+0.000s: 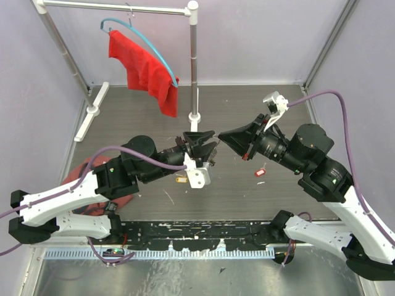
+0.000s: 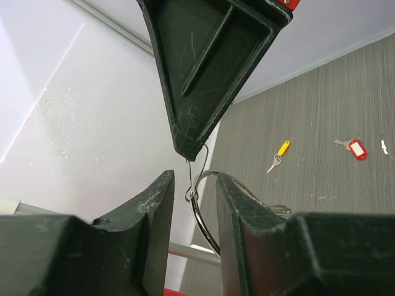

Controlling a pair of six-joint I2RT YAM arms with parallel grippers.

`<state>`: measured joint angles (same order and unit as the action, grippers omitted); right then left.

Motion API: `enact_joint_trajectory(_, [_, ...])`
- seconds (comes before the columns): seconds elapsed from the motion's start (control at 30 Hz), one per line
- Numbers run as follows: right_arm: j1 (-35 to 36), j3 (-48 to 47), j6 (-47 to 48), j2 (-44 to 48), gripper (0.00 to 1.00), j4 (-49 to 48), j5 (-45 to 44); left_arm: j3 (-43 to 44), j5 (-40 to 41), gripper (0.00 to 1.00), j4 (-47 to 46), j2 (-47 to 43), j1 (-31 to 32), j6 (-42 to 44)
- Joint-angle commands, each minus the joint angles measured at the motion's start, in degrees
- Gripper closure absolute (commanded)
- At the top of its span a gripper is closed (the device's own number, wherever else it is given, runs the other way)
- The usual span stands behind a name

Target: Put the keys on the keyring

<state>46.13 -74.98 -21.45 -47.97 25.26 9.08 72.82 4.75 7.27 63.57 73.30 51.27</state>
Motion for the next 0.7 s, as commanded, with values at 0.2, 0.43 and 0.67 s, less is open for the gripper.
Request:
enact_joint_trajectory(0.2, [0.0,-0.2,-1.3,0.8,0.99,-5.3,0.3,1.2,-1.0,0.68,-1.1,0.8,0.3,-0.6])
enact_joint_trajectory(0.43, [0.0,0.0,-1.3,0.8,0.99,-5.4,0.6,1.4,-1.1,0.71,-1.5,0.9,0.3,-0.6])
enact_joint_trajectory(0.67, [0.0,0.1,-1.5,1.0,0.99,-5.6,0.5,1.4,-0.5,0.87,-1.7,0.9,0.3,-0.5])
